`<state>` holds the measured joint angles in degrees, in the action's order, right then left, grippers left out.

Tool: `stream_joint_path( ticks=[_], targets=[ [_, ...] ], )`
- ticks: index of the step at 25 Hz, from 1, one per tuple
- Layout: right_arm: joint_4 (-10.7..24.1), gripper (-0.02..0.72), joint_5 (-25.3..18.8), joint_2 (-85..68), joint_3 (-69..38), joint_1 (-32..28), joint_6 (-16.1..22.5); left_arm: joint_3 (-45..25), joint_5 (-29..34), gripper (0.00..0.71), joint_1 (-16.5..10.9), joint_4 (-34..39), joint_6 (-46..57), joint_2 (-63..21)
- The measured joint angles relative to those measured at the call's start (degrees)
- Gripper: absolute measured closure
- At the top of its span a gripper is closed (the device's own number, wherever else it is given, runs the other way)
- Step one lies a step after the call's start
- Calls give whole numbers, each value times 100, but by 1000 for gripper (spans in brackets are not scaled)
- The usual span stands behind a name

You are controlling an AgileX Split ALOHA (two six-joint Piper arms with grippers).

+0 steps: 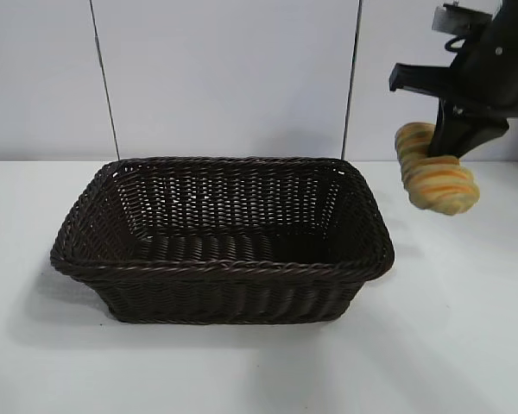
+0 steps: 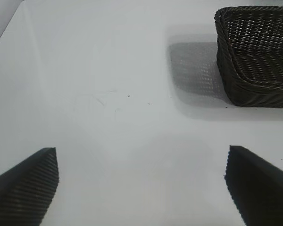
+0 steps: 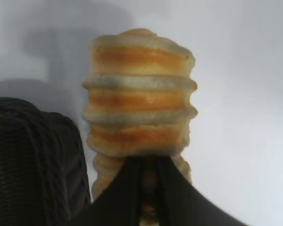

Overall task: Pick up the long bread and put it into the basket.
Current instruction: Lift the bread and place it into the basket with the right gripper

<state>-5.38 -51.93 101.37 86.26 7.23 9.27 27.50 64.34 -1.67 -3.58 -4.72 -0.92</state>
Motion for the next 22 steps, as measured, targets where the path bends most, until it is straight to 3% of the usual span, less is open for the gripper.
stream_joint_path(
  ticks=[5, 8, 12, 16, 22],
  targets=[
    [-607, 669, -77, 0, 145, 95, -550, 0, 0, 20, 0, 0, 0, 0],
    [-642, 671, 45, 0, 145, 472, -927, 0, 0, 20, 0, 0, 0, 0],
    [-708, 671, 543, 0, 145, 1148, -1512, 0, 0, 20, 0, 0, 0, 0],
    [-657, 671, 1001, 6, 145, 1643, -2600, 0, 0, 20, 0, 0, 0, 0],
    [-485, 671, 1297, 213, 147, 2029, -4967, 0, 0, 20, 0, 0, 0, 0]
  ],
)
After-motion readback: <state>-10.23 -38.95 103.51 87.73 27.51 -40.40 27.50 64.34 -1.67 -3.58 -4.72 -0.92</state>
